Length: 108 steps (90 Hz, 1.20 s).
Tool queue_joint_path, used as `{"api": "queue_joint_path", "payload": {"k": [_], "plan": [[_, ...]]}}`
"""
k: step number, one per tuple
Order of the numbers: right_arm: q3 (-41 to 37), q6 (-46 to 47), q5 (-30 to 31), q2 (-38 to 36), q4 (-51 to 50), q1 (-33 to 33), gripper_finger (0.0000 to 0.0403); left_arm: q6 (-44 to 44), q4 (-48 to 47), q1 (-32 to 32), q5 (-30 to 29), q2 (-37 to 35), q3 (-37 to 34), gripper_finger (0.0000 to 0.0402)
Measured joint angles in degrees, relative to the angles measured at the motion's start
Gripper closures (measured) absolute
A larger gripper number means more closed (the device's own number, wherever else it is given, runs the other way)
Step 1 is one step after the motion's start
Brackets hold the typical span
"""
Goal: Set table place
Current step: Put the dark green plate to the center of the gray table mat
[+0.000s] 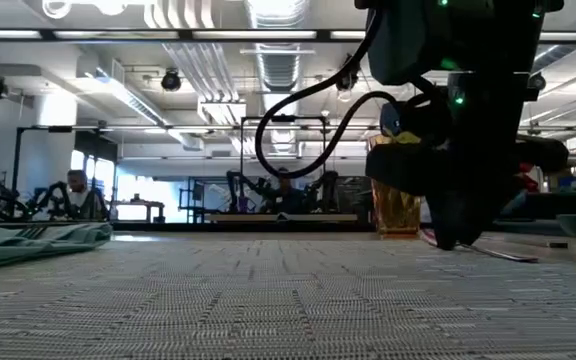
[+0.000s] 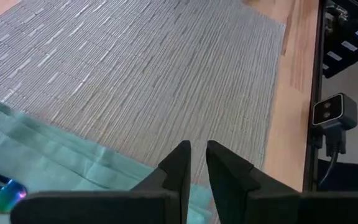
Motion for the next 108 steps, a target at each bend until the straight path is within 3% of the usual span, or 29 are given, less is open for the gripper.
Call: {"api": "queue_joint_path", "payload": {"k": [25, 72, 108], "plan": [[1.34, -2.15, -0.13, -0.76, -0.71, 0.00, 0.0234, 0.00, 0.31, -0.01, 0.00, 0.00, 0.00, 0.0364], [4.08, -6.65, -0.95, -1.01, -4.46, 0.00, 0.0225, 0.52, 1.73, 0.01, 0.57, 0.02, 0.00, 0.0364], [5.77, -10.79, -1.13, -3.97, -10.49, 0.00, 0.0178, 1.99, 2.79, 0.01, 0.52, 0.00, 0.00, 0.0364]]}}
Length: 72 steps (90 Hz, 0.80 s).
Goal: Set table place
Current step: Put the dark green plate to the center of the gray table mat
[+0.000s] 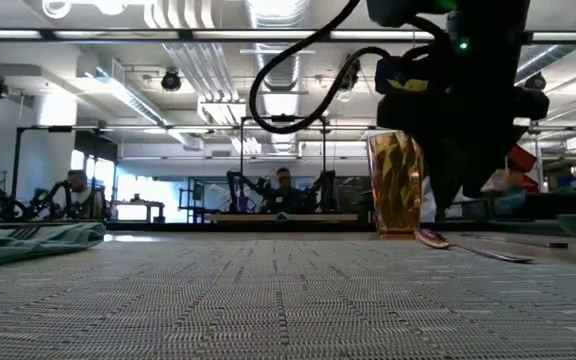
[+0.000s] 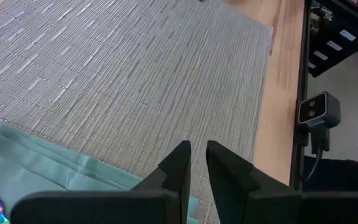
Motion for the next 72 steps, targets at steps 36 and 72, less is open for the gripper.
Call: {"api": "queue_joint_path", "payload": {"k": [36, 72], "plan": [[-0.03, -6.82, -1.64, -4.27, -1.34, -0.97, 0.0148, -0.88, 0.16, 0.28, -1.71, 0.00, 0.00, 0.0364], [-1.60, -9.74, 3.72, -19.45, -5.17, -1.32, 0.0164, -1.24, 1.08, 8.26, 3.15, 0.00, -2.97, 0.0364]]}}
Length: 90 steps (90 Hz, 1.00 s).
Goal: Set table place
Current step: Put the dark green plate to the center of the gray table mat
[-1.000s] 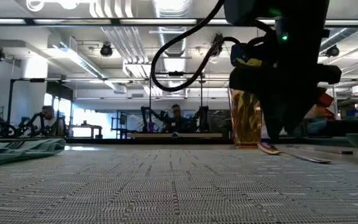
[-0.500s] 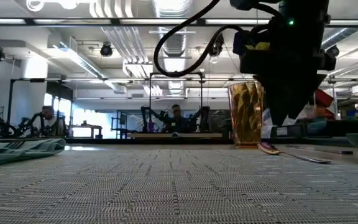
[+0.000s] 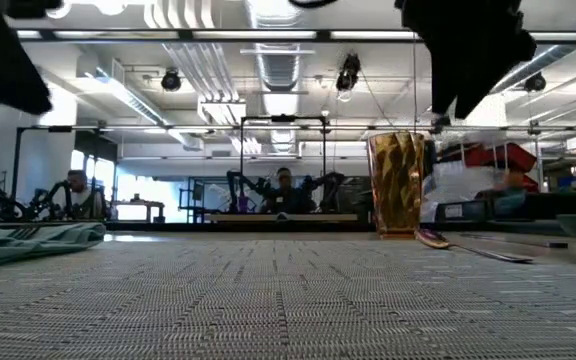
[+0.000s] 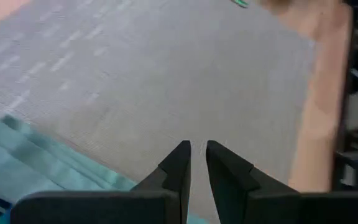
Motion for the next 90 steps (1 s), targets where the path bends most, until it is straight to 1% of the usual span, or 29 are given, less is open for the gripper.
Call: {"api": "queue_joint_path", "payload": {"k": [16, 25, 32, 38, 44, 51, 57, 64, 68, 77, 83, 90], "plan": [[-1.88, 2.00, -0.09, -3.45, -2.14, 0.23, 0.0172, 1.16, 2.85, 2.21, 0.09, 0.00, -2.65, 0.0364], [-3.94, 3.52, -0.28, -4.10, -2.43, 0.19, 0.0173, 2.23, 6.58, 2.29, 0.17, 0.00, -4.95, 0.0364], [-6.05, 5.10, -1.56, -4.10, -2.29, -0.05, 0.0170, 2.65, 10.39, 2.23, 0.24, 0.00, -7.22, 0.0364], [-8.45, 6.43, -4.27, -4.01, -0.87, -0.05, 0.0166, 3.56, 14.88, 2.21, 0.96, 0.02, -9.61, 0.0364], [-11.73, 7.29, -7.22, -3.75, 3.97, 0.21, 0.0162, 5.79, 18.70, 2.21, 1.79, 0.02, -11.74, 0.0364], [-16.05, 6.71, -10.76, -3.35, 13.67, 1.16, 0.0159, 6.85, 21.53, 2.30, 1.83, 0.02, -13.94, 0.0364], [-19.04, 5.81, -12.79, -2.94, 21.30, 1.67, 0.0157, 6.97, 21.86, 2.80, 1.88, 0.02, -15.06, 0.0364], [-21.58, 5.31, -12.85, -2.28, 28.05, 2.05, 0.0155, 8.67, 22.04, 3.88, 1.86, 0.02, -15.69, 0.0364], [-22.34, 4.50, -12.42, -1.95, 29.68, 2.07, 0.0155, 10.62, 22.05, 4.85, 1.90, 0.02, -15.85, 0.0364], [-22.88, 0.28, -9.86, -1.34, 30.00, 2.11, 0.0159, 13.47, 22.99, 7.23, 1.81, 0.02, -16.11, 0.0364], [-23.44, -5.93, -9.52, -0.93, 30.44, 2.15, 0.0164, 14.96, 24.58, 8.34, 1.76, 0.02, -16.40, 0.0364], [-23.82, -13.99, -10.84, -0.37, 32.88, 2.72, 0.0170, 19.33, 29.11, 9.24, 2.36, 0.02, -16.71, 0.0364]]}}
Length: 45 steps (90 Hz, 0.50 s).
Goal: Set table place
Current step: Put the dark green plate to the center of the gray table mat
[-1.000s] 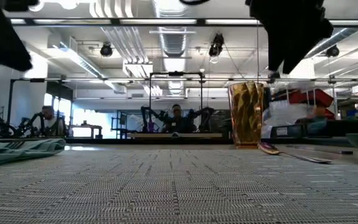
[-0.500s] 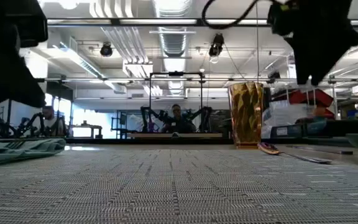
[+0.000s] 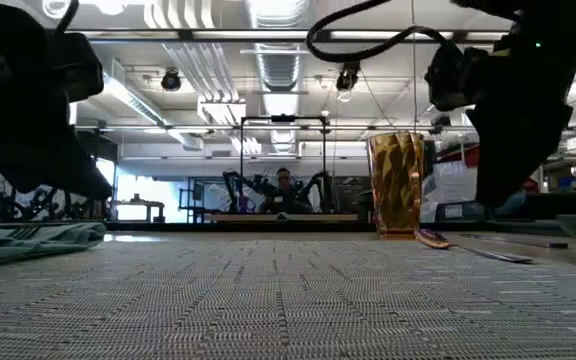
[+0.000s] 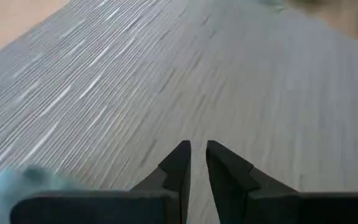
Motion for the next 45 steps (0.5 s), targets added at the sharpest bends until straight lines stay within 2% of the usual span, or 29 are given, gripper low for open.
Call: {"api": "queue_joint_path", "payload": {"k": [12, 25, 33, 45], "plan": [[-0.41, -11.74, -5.39, 1.44, 4.18, 0.55, 0.0182, 7.69, 7.71, 1.45, 5.07, 0.00, -0.05, 0.0364], [-0.44, -19.48, -6.61, 3.54, 5.68, 1.80, 0.0195, 9.61, 7.31, 3.81, 5.34, 0.00, -0.02, 0.0364], [-0.46, -22.54, -6.75, 5.01, 5.68, 2.42, 0.0202, 9.63, 7.17, 5.49, 6.16, 0.73, -0.10, 0.0364], [-0.39, -23.06, -6.54, 6.72, 5.77, 2.64, 0.0209, 13.08, 8.38, 8.01, 13.17, 4.30, 1.61, 0.0364]]}}
